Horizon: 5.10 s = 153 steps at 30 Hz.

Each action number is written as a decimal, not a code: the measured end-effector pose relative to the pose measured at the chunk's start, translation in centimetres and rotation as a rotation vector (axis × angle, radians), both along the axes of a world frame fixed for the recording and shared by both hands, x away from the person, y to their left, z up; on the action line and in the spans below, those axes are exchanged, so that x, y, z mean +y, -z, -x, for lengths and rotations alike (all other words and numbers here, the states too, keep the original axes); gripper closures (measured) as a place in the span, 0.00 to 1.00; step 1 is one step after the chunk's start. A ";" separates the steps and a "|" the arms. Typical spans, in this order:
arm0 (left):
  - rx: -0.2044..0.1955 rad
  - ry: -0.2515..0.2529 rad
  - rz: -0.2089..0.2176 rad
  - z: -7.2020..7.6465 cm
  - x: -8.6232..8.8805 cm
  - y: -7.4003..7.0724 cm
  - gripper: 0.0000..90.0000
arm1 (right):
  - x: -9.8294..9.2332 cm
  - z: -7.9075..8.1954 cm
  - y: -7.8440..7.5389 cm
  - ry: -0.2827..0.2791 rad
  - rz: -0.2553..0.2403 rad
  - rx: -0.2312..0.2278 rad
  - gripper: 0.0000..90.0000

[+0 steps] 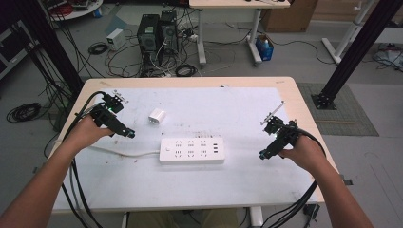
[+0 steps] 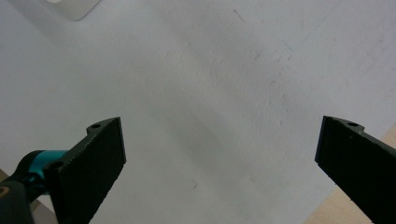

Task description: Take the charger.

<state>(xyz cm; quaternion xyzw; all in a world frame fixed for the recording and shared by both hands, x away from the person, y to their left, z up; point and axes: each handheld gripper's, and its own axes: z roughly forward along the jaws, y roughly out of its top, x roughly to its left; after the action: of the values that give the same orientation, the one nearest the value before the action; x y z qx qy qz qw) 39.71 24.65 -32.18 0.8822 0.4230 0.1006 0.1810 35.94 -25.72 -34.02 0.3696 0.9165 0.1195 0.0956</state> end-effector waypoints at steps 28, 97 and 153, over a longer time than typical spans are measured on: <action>-0.017 -0.051 0.081 0.6 -0.1 -0.4 0.02 | 0.2 0.3 -0.4 0.013 -0.036 -0.033 0.01; -0.143 -0.159 0.185 -9.2 -6.3 7.3 0.02 | 0.4 -0.4 -0.9 0.039 -0.048 -0.057 0.01; -0.150 -0.138 0.127 -10.1 -6.2 10.6 0.47 | -0.1 -0.8 -0.5 0.039 -0.051 -0.046 0.01</action>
<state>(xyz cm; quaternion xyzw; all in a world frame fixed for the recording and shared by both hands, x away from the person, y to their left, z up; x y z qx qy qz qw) 49.85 18.41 -42.78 0.8277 0.4735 0.1516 0.2604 36.74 -25.77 -33.48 0.3870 0.9033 0.1494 0.1097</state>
